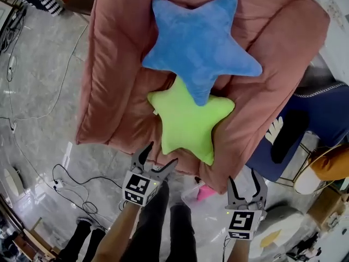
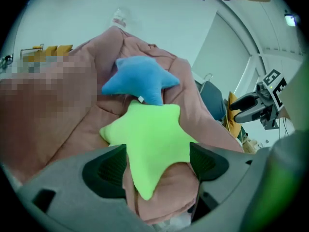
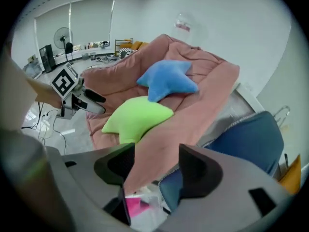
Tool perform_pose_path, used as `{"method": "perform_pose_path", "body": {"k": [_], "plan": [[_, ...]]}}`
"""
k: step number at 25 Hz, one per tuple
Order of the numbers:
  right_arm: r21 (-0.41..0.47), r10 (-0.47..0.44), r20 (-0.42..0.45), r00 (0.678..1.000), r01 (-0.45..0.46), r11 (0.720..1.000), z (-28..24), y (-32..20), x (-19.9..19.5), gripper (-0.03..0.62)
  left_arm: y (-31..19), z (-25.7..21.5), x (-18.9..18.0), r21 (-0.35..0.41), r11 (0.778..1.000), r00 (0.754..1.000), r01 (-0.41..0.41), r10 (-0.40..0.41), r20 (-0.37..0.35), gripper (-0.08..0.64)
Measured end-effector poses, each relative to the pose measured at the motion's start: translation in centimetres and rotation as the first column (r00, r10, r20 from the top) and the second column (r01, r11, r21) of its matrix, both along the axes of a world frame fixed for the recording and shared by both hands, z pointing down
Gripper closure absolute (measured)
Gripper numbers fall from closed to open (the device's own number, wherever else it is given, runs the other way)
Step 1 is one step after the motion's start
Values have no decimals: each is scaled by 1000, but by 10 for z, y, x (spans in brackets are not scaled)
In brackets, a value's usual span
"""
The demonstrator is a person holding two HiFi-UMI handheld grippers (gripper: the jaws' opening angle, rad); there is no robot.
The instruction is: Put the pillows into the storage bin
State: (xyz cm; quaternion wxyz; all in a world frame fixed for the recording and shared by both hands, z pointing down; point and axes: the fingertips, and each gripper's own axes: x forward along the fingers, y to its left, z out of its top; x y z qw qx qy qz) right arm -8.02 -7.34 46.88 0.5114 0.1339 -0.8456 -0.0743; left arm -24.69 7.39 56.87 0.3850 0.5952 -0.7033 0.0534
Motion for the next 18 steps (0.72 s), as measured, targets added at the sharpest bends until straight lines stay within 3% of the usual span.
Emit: {"method": "perform_pose_path", "body": {"k": [4,6,8,11,13,16,18], "plan": [[71,-154,24,988,152,986,-16,-32,-81,311,-46,-12,-42,40,998,996,-40,37,76,155],[120,-231,38,972,225,967,-23,-53,-115,310,-73,-22,-61,60,998,991,-13,5,132,155],[123,-271,40,962,265,956,-21,-72,-144,308,-96,-31,-78,92,995,989,29,-42,142,155],[84,-285,53,957,280,956,-11,-100,-182,304,-125,-31,-92,120,988,992,98,-107,69,155],[136,-314,37,949,306,942,-14,-121,-205,304,-143,-23,-100,118,979,986,166,-167,-7,155],[249,-416,-64,907,419,873,-17,-145,-237,273,-172,-15,-104,128,964,970,231,-218,-111,155],[267,-473,-150,868,496,826,-7,-157,-250,197,-190,-10,-101,127,963,966,237,-220,-138,155]]}}
